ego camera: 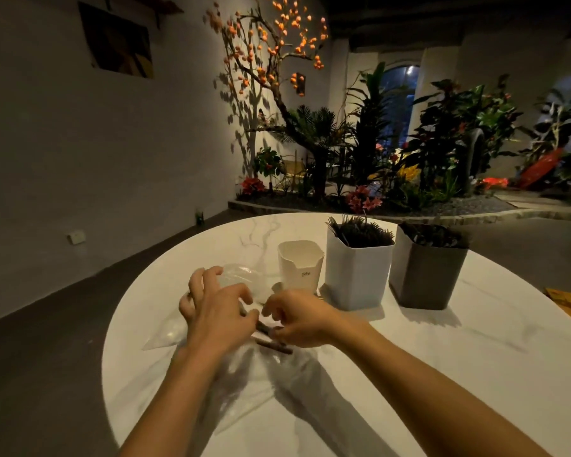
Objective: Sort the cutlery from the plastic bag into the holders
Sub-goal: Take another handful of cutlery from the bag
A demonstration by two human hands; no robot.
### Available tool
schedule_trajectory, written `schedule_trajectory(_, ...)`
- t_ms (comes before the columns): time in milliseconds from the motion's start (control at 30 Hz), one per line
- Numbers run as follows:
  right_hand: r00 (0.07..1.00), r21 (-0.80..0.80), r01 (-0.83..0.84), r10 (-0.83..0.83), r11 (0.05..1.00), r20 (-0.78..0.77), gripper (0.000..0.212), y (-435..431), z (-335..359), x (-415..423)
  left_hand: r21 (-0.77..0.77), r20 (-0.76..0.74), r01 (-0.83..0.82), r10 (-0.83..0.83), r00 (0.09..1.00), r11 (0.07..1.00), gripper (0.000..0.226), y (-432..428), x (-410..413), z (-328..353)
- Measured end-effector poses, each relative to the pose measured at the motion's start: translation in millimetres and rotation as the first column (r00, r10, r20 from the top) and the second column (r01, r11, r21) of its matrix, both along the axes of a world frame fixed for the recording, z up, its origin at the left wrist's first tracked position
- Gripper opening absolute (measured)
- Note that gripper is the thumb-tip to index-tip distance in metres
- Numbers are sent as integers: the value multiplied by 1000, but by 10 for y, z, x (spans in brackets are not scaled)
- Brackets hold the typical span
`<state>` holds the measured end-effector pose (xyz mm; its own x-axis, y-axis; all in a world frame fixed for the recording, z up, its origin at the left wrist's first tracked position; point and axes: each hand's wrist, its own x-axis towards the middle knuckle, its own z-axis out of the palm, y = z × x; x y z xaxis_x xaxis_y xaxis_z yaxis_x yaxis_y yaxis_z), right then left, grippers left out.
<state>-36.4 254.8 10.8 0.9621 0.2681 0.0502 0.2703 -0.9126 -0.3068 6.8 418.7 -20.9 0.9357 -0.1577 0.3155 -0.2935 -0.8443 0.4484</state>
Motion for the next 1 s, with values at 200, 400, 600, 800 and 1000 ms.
schedule_trajectory(200,984,-180,81,-107,980,-142,37,265,-275,227,124,-134,-49,66,989,991,44,464,211,-279)
schedule_trajectory(400,981,-295,67,-117,953,-156,35,371,-318,312,174,-298,-27,78,951,984,86,606,264,-323)
schedule_trajectory(600,966,-245,137,-184,960,-181,31,487,-356,438,143,-323,62,-13,946,988,84,619,329,-284)
schedule_trajectory(800,941,-219,186,-237,958,-242,29,554,-328,497,135,-326,110,-60,943,985,99,638,341,-228)
schedule_trajectory(1000,915,-118,236,-261,965,-308,27,539,-235,535,46,-335,152,-128,934,987,110,637,336,-213)
